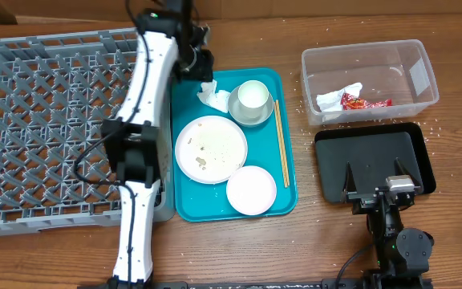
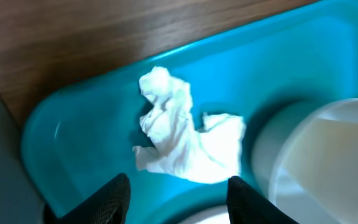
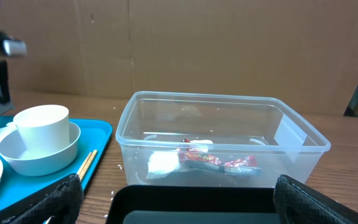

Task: Sort waste into correct bins and load items into the dishwasher
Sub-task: 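Grasp the remaining white tissue on the tray with the left gripper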

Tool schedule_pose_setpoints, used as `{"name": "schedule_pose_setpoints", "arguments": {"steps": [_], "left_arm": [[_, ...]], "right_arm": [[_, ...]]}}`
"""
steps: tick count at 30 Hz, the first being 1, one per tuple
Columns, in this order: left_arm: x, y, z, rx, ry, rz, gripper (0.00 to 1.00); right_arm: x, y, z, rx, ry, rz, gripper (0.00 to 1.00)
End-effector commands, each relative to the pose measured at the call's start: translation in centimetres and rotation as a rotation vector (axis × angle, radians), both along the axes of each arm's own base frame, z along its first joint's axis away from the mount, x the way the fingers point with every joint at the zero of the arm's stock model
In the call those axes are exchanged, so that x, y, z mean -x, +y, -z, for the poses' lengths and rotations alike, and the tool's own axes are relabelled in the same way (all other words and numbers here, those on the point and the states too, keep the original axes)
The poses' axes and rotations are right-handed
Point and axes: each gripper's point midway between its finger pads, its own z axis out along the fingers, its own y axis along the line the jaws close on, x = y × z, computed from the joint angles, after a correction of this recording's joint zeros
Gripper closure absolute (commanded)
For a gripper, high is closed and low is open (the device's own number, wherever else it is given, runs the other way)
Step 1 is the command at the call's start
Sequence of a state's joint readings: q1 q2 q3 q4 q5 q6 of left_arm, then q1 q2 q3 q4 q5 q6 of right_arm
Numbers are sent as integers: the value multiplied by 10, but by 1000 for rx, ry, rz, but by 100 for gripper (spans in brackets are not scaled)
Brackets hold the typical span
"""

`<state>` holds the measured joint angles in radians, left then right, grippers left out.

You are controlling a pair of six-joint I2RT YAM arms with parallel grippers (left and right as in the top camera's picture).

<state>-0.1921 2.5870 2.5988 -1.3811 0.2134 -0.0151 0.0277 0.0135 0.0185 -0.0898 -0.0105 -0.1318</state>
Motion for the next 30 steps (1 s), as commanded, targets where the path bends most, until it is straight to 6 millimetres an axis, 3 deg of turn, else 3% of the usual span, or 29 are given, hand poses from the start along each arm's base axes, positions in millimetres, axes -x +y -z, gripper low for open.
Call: {"name": "schedule_pose_setpoints", "arguments": {"steps": [1, 8, 14, 19, 21, 24, 30], "left_arm": [[1, 9, 28, -151, 30, -76, 48], [-2, 3, 50, -197, 37, -136, 44], [5, -2, 75, -181, 95, -152, 48], [6, -3, 82, -179, 111, -150, 84], [4, -2, 75, -174, 95, -153, 96], [-7, 1, 45, -153, 36, -169, 96], [-44, 3, -54, -51, -226, -203, 96]], "right_arm": [[0, 0, 1, 0, -6, 3, 0], [0, 0, 1, 0, -6, 3, 0], [0, 0, 1, 0, -6, 3, 0], [0, 0, 1, 0, -6, 3, 0], [0, 0, 1, 0, -6, 3, 0], [0, 0, 1, 0, -6, 3, 0], [0, 0, 1, 0, -6, 3, 0]]}}
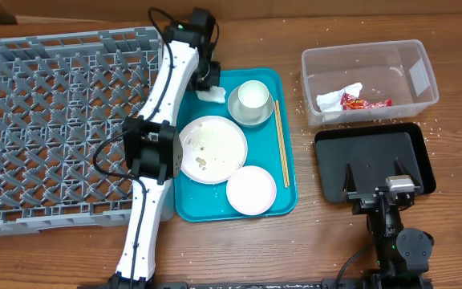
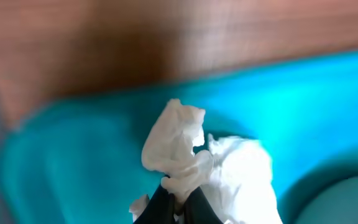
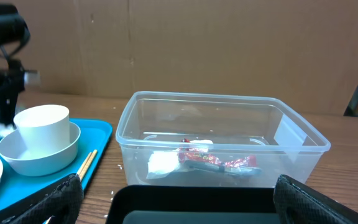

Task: Sort waste into correct bins and load items into the dishwasher
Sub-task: 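Grasp the remaining white tissue on the tray with the left gripper, then carry the tissue to the clear bin and release it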

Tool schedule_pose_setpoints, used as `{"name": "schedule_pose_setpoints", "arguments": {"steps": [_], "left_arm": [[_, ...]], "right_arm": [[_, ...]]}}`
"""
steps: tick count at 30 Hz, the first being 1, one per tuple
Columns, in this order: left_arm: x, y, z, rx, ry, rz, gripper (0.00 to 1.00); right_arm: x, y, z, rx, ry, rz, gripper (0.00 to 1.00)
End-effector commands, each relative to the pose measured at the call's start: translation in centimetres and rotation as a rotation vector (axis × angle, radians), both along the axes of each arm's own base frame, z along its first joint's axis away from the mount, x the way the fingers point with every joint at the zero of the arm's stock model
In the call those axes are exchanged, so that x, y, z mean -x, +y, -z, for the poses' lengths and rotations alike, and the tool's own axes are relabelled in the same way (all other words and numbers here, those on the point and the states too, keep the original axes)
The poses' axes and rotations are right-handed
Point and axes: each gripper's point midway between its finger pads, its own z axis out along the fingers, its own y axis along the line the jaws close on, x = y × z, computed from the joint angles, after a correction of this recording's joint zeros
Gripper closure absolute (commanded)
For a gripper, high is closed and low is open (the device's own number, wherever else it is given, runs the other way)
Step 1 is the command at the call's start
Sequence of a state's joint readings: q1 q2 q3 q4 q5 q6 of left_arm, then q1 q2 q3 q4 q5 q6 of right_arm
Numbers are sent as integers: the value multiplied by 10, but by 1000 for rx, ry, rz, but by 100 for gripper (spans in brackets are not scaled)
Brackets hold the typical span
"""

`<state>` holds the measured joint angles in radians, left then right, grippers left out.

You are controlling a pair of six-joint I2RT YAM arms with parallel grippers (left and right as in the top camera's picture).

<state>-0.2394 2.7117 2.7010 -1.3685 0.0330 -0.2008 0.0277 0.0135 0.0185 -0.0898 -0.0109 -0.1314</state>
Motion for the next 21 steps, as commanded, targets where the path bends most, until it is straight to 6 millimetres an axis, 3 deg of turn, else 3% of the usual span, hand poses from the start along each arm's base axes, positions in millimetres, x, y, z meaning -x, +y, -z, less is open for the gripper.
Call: {"name": "schedule_pose_setpoints", "arguments": {"steps": [1, 4, 7, 11, 15, 21], "left_arm": [[-36, -3, -110, 95, -293, -14, 96], [-58, -31, -165, 236, -478, 43, 96], [-67, -82, -203, 453, -600, 182, 96], [-58, -156, -227, 678, -681, 396, 96], [-52, -216, -215, 716, -744, 496, 96], [-26, -292, -173, 686, -771, 639, 94]], "right_arm": [[0, 0, 1, 0, -6, 3, 0], [0, 0, 1, 0, -6, 3, 0], [0, 0, 1, 0, -6, 3, 0], [0, 0, 1, 0, -6, 3, 0], [0, 0, 1, 0, -6, 3, 0], [0, 0, 1, 0, -6, 3, 0]]}}
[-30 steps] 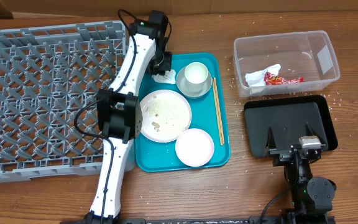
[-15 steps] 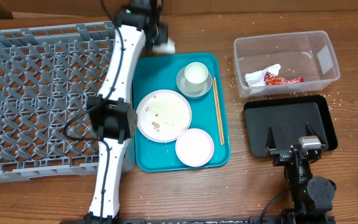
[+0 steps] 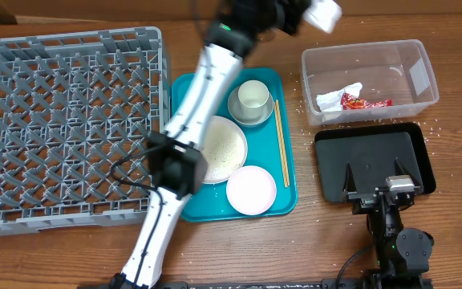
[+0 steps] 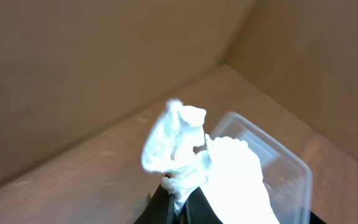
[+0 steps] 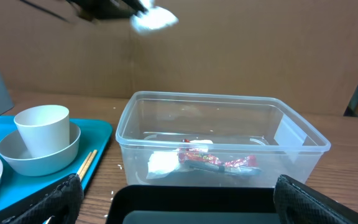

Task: Sort waste into correct bins and load items into the dishwasher

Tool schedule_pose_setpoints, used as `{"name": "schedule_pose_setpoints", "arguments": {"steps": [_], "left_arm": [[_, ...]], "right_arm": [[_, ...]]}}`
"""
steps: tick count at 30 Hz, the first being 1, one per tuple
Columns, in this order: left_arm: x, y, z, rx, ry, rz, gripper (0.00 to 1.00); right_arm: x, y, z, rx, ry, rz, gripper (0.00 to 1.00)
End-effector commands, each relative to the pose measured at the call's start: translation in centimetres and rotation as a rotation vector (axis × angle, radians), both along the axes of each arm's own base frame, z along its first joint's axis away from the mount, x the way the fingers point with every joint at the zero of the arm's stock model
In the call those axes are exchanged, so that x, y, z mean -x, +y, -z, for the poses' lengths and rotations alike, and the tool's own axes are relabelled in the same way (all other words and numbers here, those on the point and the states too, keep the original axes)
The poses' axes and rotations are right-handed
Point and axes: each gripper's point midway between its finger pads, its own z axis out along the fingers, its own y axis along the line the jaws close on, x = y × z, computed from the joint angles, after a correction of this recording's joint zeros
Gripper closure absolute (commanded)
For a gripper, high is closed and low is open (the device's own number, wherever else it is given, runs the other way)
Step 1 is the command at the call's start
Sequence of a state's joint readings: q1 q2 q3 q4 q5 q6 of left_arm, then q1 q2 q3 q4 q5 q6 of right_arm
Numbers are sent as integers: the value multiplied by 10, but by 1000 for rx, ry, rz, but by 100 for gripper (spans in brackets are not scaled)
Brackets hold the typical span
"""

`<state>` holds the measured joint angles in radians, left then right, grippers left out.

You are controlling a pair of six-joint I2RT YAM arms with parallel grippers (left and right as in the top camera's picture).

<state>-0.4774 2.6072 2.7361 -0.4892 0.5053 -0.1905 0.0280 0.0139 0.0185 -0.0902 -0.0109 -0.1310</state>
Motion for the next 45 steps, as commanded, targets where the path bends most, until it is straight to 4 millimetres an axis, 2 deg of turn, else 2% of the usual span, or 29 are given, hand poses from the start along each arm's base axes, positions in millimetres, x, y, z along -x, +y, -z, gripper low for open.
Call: {"name": "schedule_pose_setpoints", "arguments": {"steps": [1, 5, 6, 7, 10, 12, 14, 17, 19, 20, 23, 25, 29, 33, 38, 41, 45], "left_arm": [[27, -56, 54, -74, -34, 127, 85], [37, -68, 71, -124, -26, 124, 79], [36, -67, 74, -135, -21, 113, 64], [34, -66, 78, -143, -14, 103, 44], [33, -63, 77, -138, -7, 108, 44], [34, -60, 66, -112, -12, 135, 40], [35, -54, 47, -82, -28, 157, 32], [34, -38, 15, -50, -53, 165, 32], [32, -20, -6, -50, -55, 141, 31], [32, -7, -17, -53, -48, 125, 27], [33, 33, -41, -73, -9, 70, 0], [34, 68, -56, -89, 31, 21, 0], [36, 158, -75, -132, 133, -133, 0], [37, 251, -72, -175, 250, -314, 0], [37, 359, -50, -202, 385, -531, 0], [45, 411, -38, -176, 475, -633, 0], [55, 454, -32, -139, 545, -729, 0]], "right_arm": [[0, 0, 1, 0, -7, 3, 0], [0, 0, 1, 0, -7, 3, 0], [0, 0, 1, 0, -7, 3, 0], [0, 0, 1, 0, -7, 3, 0], [0, 0, 1, 0, -7, 3, 0], [0, 0, 1, 0, -7, 3, 0], [0, 0, 1, 0, -7, 3, 0], [0, 0, 1, 0, -7, 3, 0], [0, 0, 1, 0, -7, 3, 0], [0, 0, 1, 0, -7, 3, 0], [0, 0, 1, 0, -7, 3, 0], [0, 0, 1, 0, -7, 3, 0], [0, 0, 1, 0, -7, 3, 0], [0, 0, 1, 0, -7, 3, 0], [0, 0, 1, 0, -7, 3, 0], [0, 0, 1, 0, -7, 3, 0], [0, 0, 1, 0, -7, 3, 0]]}}
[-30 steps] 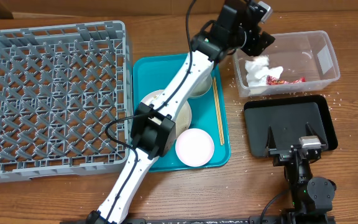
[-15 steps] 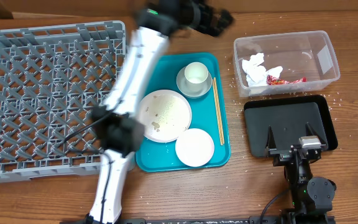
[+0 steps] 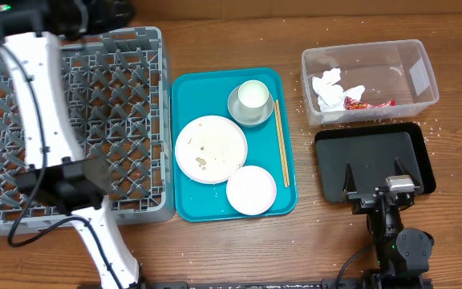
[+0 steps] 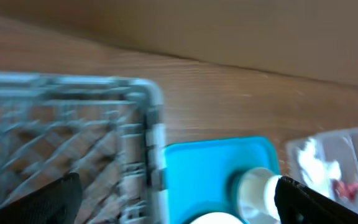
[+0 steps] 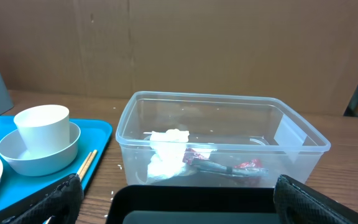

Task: Sort waste into correct bins and load items into the dishwasher

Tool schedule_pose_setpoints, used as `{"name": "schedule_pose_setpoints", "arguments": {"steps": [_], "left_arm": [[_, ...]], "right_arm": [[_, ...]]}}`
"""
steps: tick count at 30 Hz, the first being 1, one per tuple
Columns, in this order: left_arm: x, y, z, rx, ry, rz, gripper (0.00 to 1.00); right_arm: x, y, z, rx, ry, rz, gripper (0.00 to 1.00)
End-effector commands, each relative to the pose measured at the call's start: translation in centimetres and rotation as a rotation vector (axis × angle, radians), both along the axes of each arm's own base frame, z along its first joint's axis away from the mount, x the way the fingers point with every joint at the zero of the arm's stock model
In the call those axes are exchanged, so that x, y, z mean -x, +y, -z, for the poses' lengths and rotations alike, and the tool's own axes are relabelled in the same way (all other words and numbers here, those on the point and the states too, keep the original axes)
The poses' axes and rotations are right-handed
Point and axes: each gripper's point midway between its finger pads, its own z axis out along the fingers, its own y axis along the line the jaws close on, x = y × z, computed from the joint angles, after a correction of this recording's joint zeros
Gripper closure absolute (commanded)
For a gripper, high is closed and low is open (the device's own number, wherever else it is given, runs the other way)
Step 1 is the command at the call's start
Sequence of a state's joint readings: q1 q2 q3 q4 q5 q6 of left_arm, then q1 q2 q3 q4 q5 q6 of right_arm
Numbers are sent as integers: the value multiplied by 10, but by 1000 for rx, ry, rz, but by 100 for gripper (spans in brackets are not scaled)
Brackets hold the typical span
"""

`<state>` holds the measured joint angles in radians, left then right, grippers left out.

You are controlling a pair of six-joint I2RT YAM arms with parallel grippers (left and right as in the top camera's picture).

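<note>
A crumpled white napkin (image 3: pixel 326 83) (image 5: pixel 166 140) lies in the clear plastic bin (image 3: pixel 411 48) with another white scrap and a red wrapper (image 3: pixel 367 102). The teal tray (image 3: pixel 184 88) holds a crumb-marked plate (image 3: pixel 210 148), a cup (image 3: pixel 253 95) standing in a bowl, a small plate (image 3: pixel 251 190) and chopsticks (image 3: pixel 281 140). My left gripper (image 3: pixel 111 12) (image 4: pixel 179 214) is open and empty above the far right corner of the grey dish rack (image 3: pixel 22 120). Over the black tray (image 3: pixel 371 156), my right gripper (image 3: pixel 375 172) (image 5: pixel 179 214) rests open.
The rack fills the table's left side, the teal tray sits in the middle, and the clear bin and black tray are on the right. Rice grains are scattered on the wood around the bin. A cardboard wall stands behind the table.
My left gripper held the napkin high near the clear bin. It is now open and empty over the rack's far corner, and the napkin lies in the bin. The right arm is unmoved.
My left gripper stood open over the napkin at the tray's far left corner. Then it was shut on the napkin there, then held it up near the clear bin. Now the napkin lies in the bin and the gripper is back over the rack.
</note>
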<state>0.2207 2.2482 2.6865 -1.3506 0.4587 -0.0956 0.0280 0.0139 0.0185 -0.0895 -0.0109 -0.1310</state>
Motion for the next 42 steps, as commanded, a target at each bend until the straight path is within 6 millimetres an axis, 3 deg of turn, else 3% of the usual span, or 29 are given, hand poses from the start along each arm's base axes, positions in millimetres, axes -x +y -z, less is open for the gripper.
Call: {"name": "schedule_pose_setpoints", "arguments": {"steps": [1, 8, 14, 18, 22, 26, 29, 32, 36, 42], "left_arm": [[7, 32, 7, 17, 44, -92, 0], [33, 107, 26, -29, 186, -458, 0], [35, 111, 28, -30, 196, -473, 0], [37, 106, 30, -28, 211, -466, 0], [36, 102, 29, -25, 208, -457, 0], [36, 102, 29, -24, 209, -456, 0], [35, 100, 29, -15, 207, -450, 0], [33, 86, 26, 48, 202, -403, 0], [28, 73, 23, 89, 187, -361, 0], [26, 69, 22, 87, 181, -352, 0]], "right_arm": [[0, 0, 1, 0, -6, 3, 0], [0, 0, 1, 0, -6, 3, 0], [0, 1, -10, -1, -51, -2, 0], [13, 45, -49, -67, -199, -273, 0], [45, 70, -109, -1, -475, -438, 0], [78, 60, -163, 32, -754, -388, 0], [99, 44, -192, 14, -910, -299, 0], [113, 38, -213, 5, -972, -265, 0], [106, 43, -239, 16, -887, -285, 0], [67, 63, -279, 144, -635, -362, 0]]}}
